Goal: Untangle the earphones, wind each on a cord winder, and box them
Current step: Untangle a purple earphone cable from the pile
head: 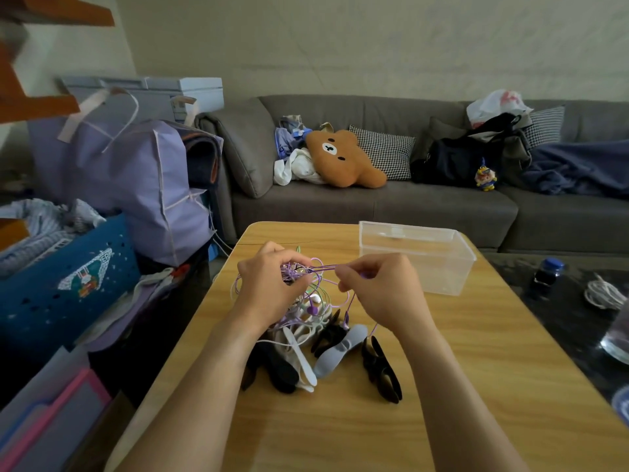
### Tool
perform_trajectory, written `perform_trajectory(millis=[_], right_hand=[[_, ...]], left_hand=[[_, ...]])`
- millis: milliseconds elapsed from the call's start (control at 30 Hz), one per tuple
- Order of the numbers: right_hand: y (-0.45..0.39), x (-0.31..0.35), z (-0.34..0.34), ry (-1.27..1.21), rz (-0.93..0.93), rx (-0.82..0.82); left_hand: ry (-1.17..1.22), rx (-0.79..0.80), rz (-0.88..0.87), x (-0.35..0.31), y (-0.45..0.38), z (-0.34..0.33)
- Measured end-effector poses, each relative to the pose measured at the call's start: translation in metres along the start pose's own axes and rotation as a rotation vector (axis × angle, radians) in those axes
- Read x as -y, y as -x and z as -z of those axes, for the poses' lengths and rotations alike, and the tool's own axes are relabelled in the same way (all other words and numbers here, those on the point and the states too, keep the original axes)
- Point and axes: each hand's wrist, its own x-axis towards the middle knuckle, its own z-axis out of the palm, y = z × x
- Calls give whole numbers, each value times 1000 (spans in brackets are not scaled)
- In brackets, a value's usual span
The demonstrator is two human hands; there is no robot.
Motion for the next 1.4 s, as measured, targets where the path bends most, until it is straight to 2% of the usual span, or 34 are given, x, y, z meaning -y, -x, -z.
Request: perform_trajectory(millis=[100,267,433,533,767,900,1033,1100,1167,1233,1300,1333,1400], right_hand=[[-1,0,2,21,44,-31],[4,7,4,-376,-56,203],[4,13,1,-541,-142,243],[2,11,2,-527,-116,172],[-9,-11,14,-403,-161,-118],[-12,-21,18,-316,-177,-207],[-12,-23,20,-371,-199,-255],[-13,-21,20,-349,-187,-291],[-13,-20,17,-201,-134,-331],[-4,-6,9,-72,-18,-334],[7,11,-2,-97,217,-221],[12,21,-8,-124,329,-100],[21,32,-20,-150,422,173]], left_hand=[[-15,3,-9,-2,0,-1],[-63,49,16,-5,-1,0],[-83,100,-63,-10,-1,-3],[13,119,-124,-13,-2,0],[80,-92,-151,-13,-11,26],[169,-106,-17,-22,-13,47],[178,-206,36,-29,-17,60],[308,-163,95,-33,-17,61],[421,-91,157,-35,-16,61],[308,-52,155,-39,-16,61],[146,-18,113,-48,-13,62],[114,7,93,-54,-12,62],[122,79,90,-61,-13,62]])
